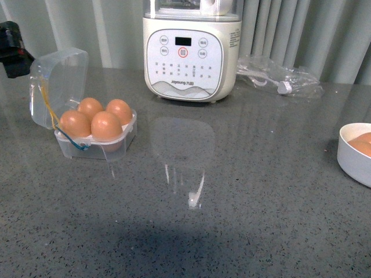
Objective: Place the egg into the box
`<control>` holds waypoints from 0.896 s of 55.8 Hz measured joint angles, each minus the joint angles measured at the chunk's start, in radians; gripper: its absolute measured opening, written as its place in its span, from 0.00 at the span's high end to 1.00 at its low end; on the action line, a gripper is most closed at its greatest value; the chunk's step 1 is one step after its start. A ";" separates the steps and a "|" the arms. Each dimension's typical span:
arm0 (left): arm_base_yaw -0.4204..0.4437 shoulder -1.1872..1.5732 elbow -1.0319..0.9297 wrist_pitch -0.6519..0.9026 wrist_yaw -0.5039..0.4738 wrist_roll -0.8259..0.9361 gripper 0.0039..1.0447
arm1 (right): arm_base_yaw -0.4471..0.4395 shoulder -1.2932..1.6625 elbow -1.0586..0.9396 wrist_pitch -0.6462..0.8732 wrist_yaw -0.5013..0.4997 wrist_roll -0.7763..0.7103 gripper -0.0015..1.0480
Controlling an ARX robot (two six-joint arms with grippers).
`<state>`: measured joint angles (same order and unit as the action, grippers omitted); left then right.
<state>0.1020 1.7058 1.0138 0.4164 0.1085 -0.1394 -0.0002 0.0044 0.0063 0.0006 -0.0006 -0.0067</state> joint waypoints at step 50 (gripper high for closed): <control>-0.149 -0.192 -0.016 -0.180 0.008 0.159 0.06 | 0.000 0.000 0.000 0.000 0.000 0.000 0.07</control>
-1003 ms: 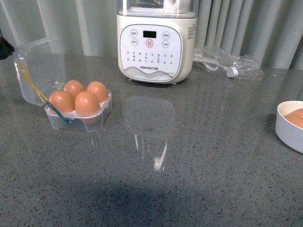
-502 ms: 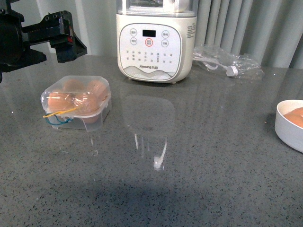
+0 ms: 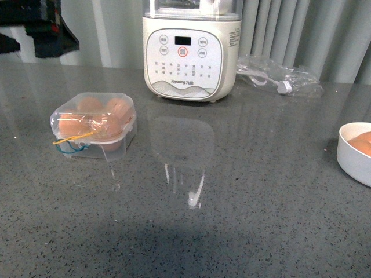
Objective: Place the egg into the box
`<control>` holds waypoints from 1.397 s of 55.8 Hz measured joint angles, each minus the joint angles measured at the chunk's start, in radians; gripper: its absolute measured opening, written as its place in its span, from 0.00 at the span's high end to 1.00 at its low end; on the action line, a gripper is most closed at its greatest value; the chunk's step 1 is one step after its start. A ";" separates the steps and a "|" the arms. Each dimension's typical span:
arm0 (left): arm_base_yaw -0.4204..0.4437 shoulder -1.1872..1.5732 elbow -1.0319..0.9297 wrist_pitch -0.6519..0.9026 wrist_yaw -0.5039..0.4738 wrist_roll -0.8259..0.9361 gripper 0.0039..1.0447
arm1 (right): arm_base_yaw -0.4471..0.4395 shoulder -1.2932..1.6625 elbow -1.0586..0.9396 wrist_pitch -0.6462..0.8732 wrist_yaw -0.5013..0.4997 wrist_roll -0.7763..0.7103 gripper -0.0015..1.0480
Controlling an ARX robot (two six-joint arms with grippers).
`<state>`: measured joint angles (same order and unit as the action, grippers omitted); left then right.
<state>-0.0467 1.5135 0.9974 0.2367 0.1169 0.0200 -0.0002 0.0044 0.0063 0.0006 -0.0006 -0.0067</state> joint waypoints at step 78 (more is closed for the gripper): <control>0.047 -1.242 -0.837 -0.131 -0.117 -0.021 0.97 | 0.000 0.000 0.000 0.000 0.000 0.000 0.07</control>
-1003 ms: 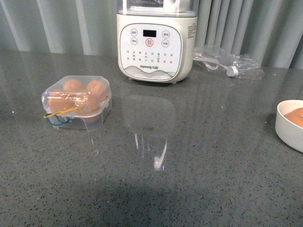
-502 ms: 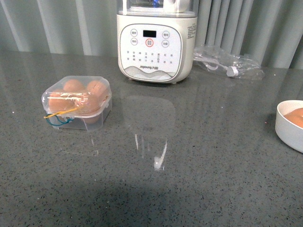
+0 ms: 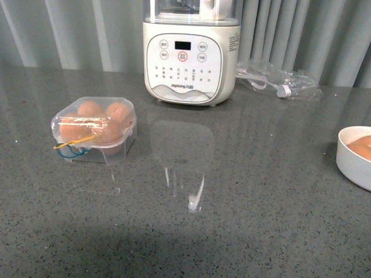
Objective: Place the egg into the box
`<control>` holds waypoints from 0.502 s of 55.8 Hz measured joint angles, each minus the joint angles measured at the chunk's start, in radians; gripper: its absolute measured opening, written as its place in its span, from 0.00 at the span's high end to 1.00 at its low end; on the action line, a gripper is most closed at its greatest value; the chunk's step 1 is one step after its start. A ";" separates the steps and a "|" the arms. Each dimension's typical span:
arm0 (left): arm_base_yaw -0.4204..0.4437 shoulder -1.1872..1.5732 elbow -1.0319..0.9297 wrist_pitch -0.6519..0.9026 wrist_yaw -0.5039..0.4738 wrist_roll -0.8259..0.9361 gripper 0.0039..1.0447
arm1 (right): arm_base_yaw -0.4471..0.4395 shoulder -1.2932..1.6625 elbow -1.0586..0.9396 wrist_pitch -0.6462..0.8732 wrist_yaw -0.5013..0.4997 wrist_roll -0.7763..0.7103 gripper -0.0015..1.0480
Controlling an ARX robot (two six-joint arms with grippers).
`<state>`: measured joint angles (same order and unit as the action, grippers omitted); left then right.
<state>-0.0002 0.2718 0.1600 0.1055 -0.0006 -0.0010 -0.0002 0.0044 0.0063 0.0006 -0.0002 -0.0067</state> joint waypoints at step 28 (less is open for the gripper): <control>0.000 -0.203 -0.086 -0.113 0.000 0.000 0.97 | 0.000 0.000 0.000 0.000 0.000 0.000 0.07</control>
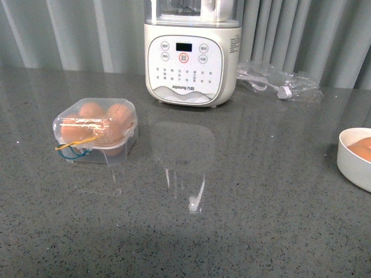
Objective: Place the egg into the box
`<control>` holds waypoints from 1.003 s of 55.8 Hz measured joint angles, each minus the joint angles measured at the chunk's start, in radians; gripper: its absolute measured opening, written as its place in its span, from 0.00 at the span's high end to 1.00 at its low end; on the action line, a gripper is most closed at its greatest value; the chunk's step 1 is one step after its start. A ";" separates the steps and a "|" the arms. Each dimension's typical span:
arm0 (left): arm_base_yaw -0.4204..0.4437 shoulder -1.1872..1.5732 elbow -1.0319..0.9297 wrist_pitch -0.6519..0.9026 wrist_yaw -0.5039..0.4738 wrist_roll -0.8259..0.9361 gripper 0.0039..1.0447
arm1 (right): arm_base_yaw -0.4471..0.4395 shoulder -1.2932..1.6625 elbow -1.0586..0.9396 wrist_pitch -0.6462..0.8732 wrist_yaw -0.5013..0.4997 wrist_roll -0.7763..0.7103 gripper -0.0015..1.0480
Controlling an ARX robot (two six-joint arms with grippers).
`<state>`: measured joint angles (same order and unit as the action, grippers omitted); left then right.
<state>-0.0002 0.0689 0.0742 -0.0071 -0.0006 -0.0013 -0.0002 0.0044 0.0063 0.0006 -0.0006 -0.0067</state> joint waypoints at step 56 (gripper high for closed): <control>0.000 -0.065 -0.046 0.006 0.000 -0.001 0.82 | 0.000 0.000 0.000 0.000 0.000 0.000 0.07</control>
<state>-0.0002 0.0036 0.0280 -0.0013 -0.0006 -0.0021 -0.0002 0.0044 0.0063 0.0006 -0.0006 -0.0067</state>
